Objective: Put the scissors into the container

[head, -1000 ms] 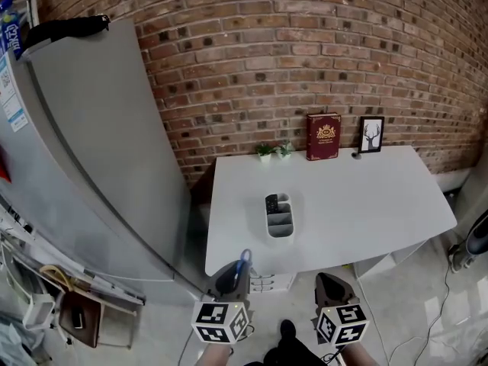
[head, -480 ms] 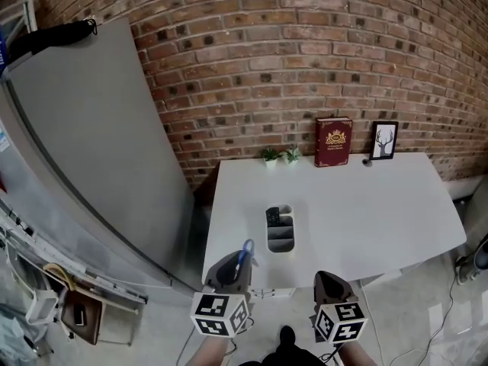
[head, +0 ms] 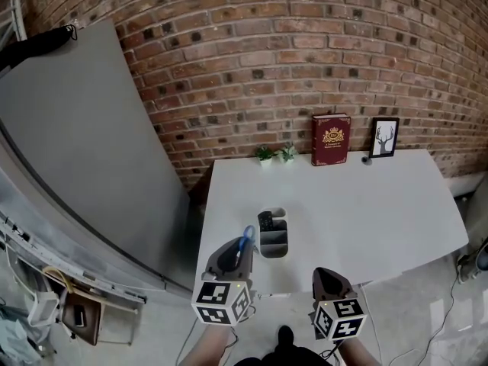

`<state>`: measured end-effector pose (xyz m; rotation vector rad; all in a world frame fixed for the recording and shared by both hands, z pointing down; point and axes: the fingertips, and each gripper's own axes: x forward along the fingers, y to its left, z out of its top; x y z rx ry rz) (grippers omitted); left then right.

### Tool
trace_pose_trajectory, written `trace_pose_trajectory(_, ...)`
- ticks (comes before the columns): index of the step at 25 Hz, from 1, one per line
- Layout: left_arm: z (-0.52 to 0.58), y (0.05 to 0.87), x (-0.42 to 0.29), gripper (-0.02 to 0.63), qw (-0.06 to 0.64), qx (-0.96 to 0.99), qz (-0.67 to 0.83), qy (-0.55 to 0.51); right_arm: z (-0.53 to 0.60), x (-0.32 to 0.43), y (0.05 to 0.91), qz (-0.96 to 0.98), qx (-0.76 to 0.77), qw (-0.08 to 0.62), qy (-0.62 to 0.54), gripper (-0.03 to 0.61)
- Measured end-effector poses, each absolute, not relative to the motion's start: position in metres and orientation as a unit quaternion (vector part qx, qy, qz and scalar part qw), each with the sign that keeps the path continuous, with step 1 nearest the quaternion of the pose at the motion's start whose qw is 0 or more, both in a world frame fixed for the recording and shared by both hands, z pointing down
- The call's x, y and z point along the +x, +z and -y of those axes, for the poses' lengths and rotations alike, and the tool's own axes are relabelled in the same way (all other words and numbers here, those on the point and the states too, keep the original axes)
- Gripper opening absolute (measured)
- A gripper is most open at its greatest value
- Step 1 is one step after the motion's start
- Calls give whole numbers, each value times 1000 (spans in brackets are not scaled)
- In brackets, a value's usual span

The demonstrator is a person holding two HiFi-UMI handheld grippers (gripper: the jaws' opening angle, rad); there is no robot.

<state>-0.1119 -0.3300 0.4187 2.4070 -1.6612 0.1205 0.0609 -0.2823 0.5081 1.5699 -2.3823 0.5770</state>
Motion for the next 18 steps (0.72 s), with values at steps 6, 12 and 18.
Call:
trace_pose_trajectory(6,347,427,-94,41,106,822,556,51,286,69,514,810,539,116,202,0)
trace_pose_trajectory(12,363,443,-84,41,115,823,553,65,287,76,517,804,545,118,205,0)
trace_pose_trajectory(18,370,471,-79,41,141,815,557,76,285,80,522,804,544,123,206,0)
